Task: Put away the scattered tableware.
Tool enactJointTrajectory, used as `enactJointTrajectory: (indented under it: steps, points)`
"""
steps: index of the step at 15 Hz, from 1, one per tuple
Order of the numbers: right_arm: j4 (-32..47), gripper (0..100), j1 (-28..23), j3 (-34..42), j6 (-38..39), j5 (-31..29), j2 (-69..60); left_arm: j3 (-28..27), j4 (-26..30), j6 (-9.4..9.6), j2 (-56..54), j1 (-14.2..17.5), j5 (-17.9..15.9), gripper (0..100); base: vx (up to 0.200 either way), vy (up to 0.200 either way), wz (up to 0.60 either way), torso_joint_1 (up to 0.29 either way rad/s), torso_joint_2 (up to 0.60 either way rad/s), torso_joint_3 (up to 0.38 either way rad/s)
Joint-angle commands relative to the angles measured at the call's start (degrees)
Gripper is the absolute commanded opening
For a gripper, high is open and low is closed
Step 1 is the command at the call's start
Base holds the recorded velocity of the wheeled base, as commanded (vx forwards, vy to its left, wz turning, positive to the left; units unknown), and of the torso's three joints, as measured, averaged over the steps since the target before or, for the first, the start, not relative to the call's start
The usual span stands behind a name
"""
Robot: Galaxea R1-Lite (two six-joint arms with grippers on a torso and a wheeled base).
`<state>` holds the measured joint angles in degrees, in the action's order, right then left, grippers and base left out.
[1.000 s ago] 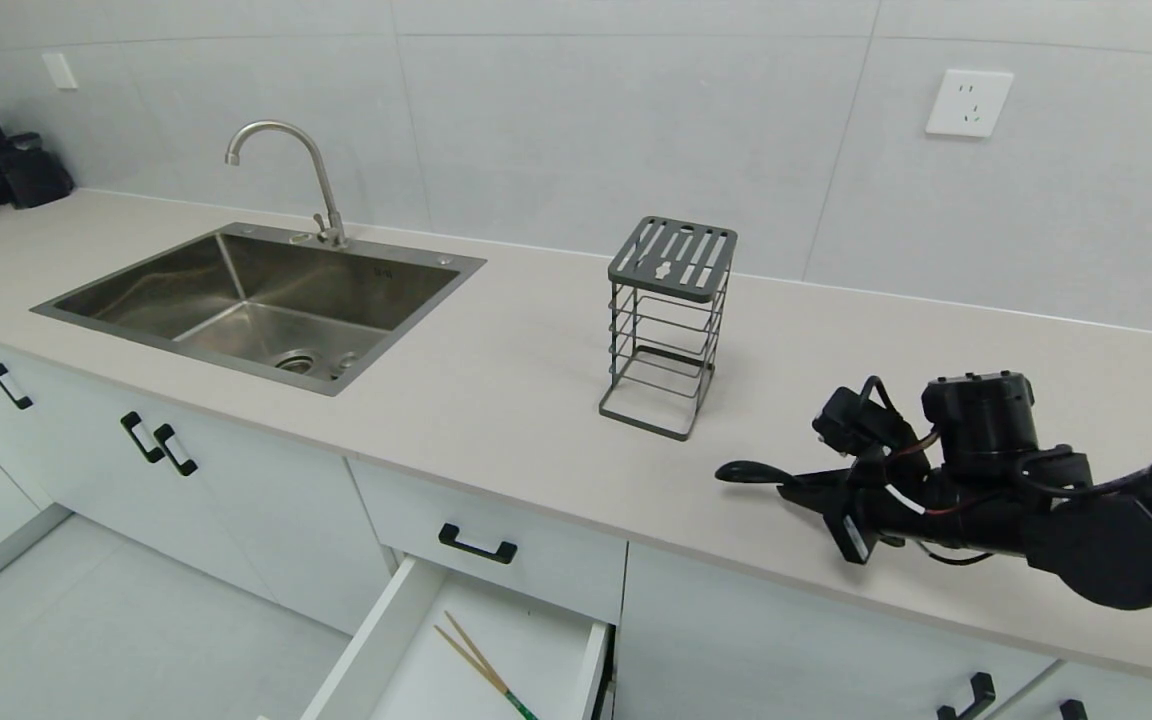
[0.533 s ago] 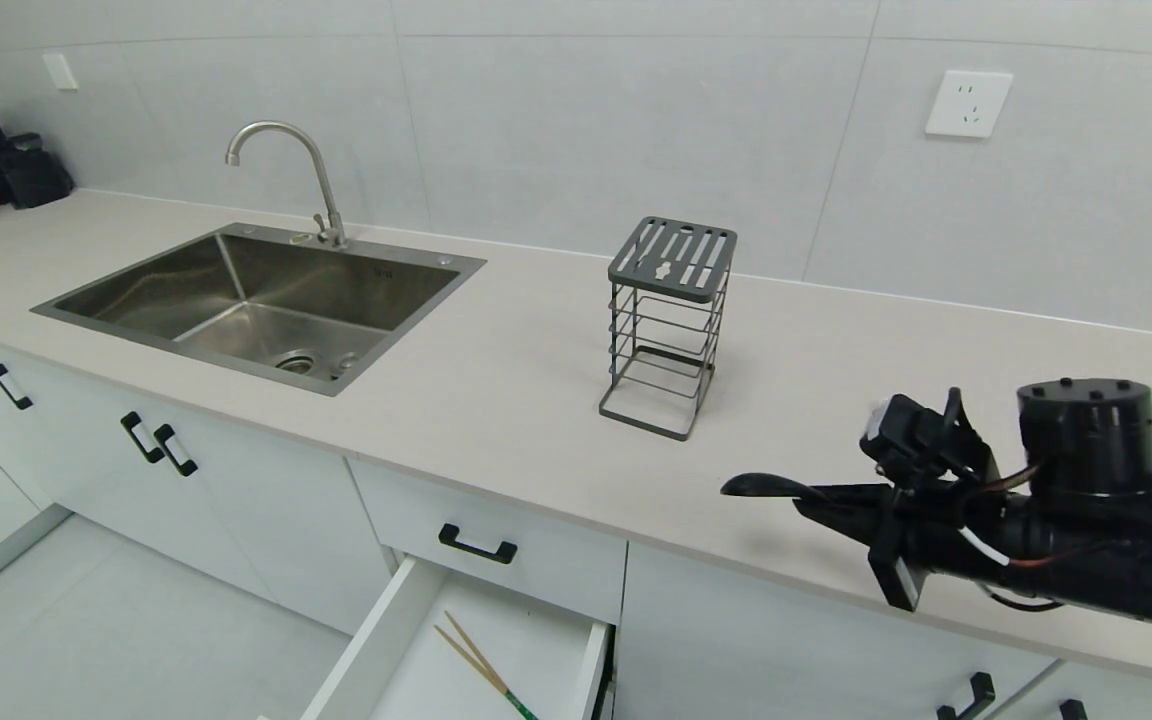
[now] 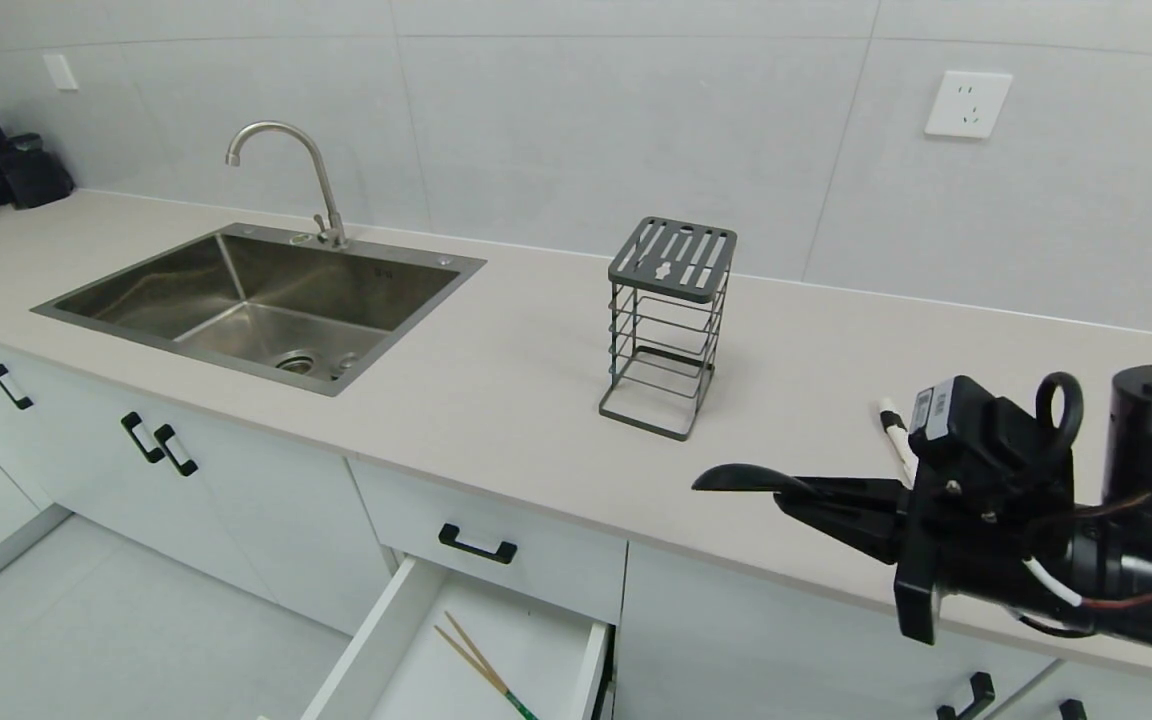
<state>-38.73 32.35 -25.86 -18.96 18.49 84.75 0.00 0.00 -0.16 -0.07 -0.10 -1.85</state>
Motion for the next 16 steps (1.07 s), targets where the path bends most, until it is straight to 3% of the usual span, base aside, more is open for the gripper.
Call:
enactJointTrajectory:
  steps: [1, 5, 10, 16]
  points:
    - [-1.96, 0, 6.41, -0.07, 8.15, -2.94, -0.64, 0.00, 0.00, -0.02, 0.07, 0.01, 0.01, 100, 0.000, 0.000, 0.00, 0.000, 0.00, 0.000]
    - [-2.49, 0, 19.68, -0.07, 25.90, -13.66, -0.37, 0.00, 0.00, -0.02, 0.07, 0.01, 0.01, 100, 0.000, 0.000, 0.00, 0.000, 0.00, 0.000]
    - [-2.49, 0, 27.15, -0.51, 26.87, -17.00, 1.82, 0.00, 0.00, -0.02, 0.07, 0.01, 0.01, 100, 0.000, 0.000, 0.00, 0.000, 0.00, 0.000]
    - [-2.49, 0, 31.98, -10.88, 26.51, -16.82, 13.16, 0.00, 0.00, -0.02, 0.07, 0.01, 0.01, 100, 0.000, 0.000, 0.00, 0.000, 0.00, 0.000]
